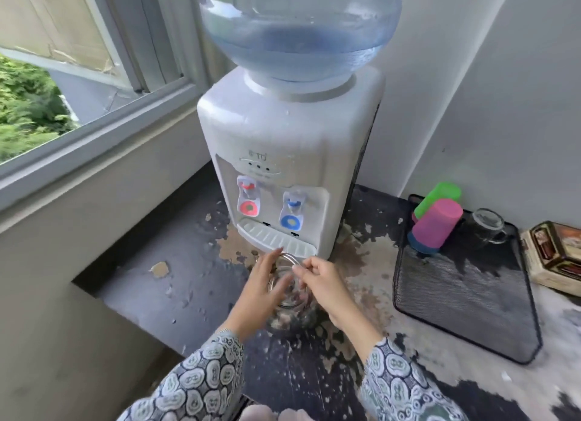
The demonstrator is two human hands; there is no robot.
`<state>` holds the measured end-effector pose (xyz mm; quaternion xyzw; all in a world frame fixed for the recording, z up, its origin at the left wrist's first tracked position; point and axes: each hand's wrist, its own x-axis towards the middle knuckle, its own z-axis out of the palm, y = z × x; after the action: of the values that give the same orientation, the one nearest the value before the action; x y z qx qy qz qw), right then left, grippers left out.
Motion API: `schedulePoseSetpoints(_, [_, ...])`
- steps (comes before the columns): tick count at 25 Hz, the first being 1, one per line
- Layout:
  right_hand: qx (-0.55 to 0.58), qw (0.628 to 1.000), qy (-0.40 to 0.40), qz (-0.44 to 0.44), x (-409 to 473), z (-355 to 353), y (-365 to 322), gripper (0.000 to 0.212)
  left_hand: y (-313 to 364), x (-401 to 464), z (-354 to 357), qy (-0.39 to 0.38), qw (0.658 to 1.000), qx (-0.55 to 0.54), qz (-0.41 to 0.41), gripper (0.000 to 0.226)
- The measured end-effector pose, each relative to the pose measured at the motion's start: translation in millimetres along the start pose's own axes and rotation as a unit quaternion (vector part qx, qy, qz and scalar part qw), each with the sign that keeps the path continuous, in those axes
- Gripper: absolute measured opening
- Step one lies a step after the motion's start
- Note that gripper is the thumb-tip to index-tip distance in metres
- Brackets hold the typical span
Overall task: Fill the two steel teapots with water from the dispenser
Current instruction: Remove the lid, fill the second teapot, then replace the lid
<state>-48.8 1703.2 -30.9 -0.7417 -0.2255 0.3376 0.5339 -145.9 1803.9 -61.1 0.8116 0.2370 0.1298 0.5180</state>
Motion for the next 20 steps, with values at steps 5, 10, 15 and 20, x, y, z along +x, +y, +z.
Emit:
schedulePoseSetpoints(5, [-0.016, 0.991, 0.133, -0.031, -5, 22, 15, 0.006, -34, 0, 18, -0.013, 0.996, 0.086, 0.034, 0.101])
schedulePoseSetpoints(10, [-0.126, 0.963, 0.231, -0.062, 2, 26, 45, 0.008, -59, 9, 11, -0.024, 0.974, 0.206, 0.097, 0.112])
schedulePoseSetpoints(15, [-0.107, 0.962, 0.249, -0.009, 15, 36, 73, 0.015, -64, 11, 3, -0.066, 0.973, 0.18, 0.129, 0.109])
schedulePoseSetpoints(20, [-0.061, 0.987, 0.149, 0.03, 24, 28, 73, 0.021, -69, 13, -3, -0.092, 0.978, 0.143, 0.122, 0.107])
